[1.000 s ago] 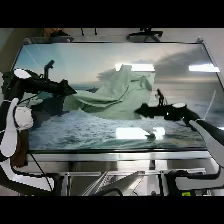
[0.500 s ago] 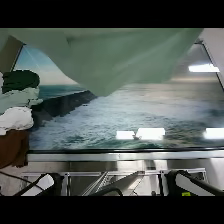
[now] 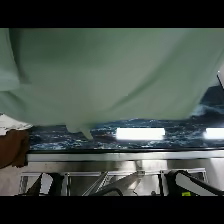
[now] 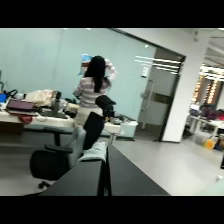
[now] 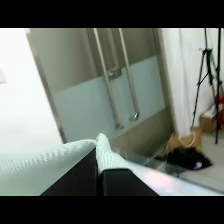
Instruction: Fold the shirts.
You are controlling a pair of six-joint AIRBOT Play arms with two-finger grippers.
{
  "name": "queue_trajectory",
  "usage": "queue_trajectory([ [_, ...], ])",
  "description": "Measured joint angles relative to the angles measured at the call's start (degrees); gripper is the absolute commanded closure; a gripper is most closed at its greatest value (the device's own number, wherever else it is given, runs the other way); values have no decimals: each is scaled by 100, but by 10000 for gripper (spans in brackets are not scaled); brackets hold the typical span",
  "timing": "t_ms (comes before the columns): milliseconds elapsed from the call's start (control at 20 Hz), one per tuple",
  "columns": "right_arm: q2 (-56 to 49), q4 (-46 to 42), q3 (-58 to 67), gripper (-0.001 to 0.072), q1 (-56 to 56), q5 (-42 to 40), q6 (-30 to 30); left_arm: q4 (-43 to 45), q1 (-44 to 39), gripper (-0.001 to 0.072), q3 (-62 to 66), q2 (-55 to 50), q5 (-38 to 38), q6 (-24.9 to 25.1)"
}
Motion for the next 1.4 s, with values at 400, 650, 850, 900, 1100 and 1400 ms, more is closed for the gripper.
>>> queue_trajectory([
  [400, -1113, -748, -1871, 690, 903, 92, -308, 3967, -3578, 695, -476, -1585, 208, -219],
  [650, -2651, -1878, -2669, 690, 1379, -1215, -505, 5886, -4935, 695, -713, -4052, 1029, -365],
  [850, -3862, -1845, -2774, 690, 1458, -2186, -887, 5681, -4979, 695, 111, -5976, 1019, -415],
  [900, -4079, -1707, -2774, 689, 1467, -2337, -1019, 5580, -4968, 694, 334, -6336, 997, -431],
  [1100, -4566, -1222, -2669, 407, 1458, -2623, -1497, 5337, -4927, 252, 710, -6979, 905, -448],
  [1400, -4129, -1333, -2378, 415, 649, -1731, -1394, 5263, -4242, 8, 737, -6290, 260, -450],
])
